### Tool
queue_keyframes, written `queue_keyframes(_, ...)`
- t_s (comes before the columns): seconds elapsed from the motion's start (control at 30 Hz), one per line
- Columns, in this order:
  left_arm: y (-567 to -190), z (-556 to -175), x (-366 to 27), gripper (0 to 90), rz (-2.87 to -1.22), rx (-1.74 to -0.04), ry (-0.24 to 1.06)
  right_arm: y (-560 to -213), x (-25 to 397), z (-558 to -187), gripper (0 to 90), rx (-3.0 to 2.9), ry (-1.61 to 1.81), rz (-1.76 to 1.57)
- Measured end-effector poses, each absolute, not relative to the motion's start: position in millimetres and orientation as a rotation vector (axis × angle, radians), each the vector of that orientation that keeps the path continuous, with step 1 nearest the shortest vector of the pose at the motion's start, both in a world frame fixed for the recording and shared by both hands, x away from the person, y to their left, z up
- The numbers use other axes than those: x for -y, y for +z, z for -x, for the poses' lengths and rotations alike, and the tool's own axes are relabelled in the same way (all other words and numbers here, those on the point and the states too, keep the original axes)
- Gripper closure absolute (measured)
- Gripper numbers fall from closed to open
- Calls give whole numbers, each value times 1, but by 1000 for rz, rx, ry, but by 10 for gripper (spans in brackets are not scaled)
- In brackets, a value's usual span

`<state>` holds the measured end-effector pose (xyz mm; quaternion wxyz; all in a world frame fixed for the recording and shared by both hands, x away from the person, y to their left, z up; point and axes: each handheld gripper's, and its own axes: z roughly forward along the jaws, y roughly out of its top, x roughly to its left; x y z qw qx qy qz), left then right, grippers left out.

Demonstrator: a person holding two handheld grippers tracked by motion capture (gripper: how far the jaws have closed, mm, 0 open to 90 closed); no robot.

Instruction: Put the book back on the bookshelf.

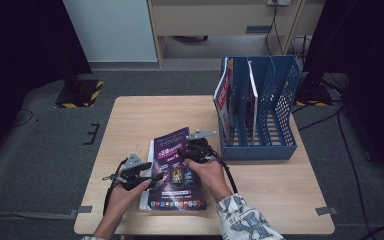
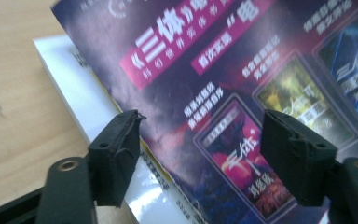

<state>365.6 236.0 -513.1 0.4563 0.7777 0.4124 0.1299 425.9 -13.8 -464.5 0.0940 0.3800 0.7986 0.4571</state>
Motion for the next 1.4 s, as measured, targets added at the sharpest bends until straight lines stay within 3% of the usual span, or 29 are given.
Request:
queue_keyframes(0.37, -516, -368, -236, 76, -1921, -1016, 270, -442, 18, -418, 799, -2332, 1394, -1025)
queue_keyframes(0.63, -516, -369, -234, 51, -1917, -1002, 250, -425, 23, -415, 812, -2264, 1453, -972)
queue_keyframes(1.4, -517, -368, -225, 174, -1934, -969, 178, -413, 18, -410, 829, -2217, 1587, -865)
